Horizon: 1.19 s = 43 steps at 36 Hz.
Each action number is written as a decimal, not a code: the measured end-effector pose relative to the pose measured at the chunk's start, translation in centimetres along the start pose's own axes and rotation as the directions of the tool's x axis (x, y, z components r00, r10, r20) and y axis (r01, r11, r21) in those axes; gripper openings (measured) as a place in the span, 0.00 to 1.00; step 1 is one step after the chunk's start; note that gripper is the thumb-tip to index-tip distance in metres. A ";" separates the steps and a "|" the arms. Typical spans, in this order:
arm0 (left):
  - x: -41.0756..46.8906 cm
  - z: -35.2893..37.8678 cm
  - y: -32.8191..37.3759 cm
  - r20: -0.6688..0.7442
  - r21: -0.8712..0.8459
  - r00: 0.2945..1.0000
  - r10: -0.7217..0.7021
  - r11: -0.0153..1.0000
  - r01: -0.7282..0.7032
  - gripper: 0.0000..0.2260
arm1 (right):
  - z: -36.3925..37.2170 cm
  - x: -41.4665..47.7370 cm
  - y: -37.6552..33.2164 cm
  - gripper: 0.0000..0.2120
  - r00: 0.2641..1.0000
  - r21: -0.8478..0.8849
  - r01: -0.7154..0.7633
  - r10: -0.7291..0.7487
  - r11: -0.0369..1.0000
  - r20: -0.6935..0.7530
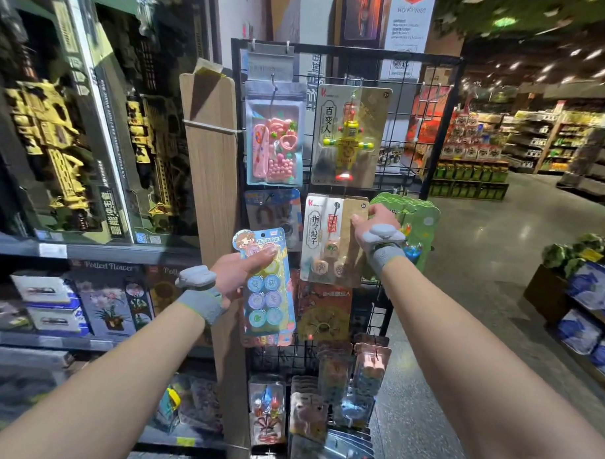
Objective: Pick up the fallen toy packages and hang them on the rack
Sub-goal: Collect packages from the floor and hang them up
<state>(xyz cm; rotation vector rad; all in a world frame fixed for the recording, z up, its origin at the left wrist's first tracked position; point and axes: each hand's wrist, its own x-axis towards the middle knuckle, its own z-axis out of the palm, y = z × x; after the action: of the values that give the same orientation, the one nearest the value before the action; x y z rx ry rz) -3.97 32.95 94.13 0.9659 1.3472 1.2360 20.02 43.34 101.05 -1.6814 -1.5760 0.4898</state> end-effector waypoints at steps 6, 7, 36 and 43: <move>0.6 -0.4 -0.4 -0.005 0.017 1.000 -0.010 1.000 0.010 0.26 | 0.6 0.6 0.0 0.17 0.999 0.010 -0.025 0.025 1.000 -0.021; 0.7 -0.4 -0.5 -0.003 0.020 1.000 -0.013 1.000 0.014 0.27 | 0.6 0.6 0.0 0.18 0.999 0.016 -0.032 0.032 0.999 -0.014; -4.0 2.8 -7.7 0.114 0.115 0.991 -0.066 0.992 0.053 0.17 | 3.0 -6.4 6.7 0.08 0.990 -0.015 -0.077 0.078 0.997 0.121; -4.1 3.6 -12.2 0.137 0.148 0.985 -0.105 0.985 0.084 0.10 | 6.9 -10.3 10.3 0.11 0.956 0.017 -0.045 0.038 0.999 0.291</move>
<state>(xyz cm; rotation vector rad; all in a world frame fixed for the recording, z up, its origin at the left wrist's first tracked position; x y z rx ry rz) 1.17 27.73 82.98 1.0571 1.3637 0.9904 20.24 35.85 86.80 -1.6858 -1.7364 0.8055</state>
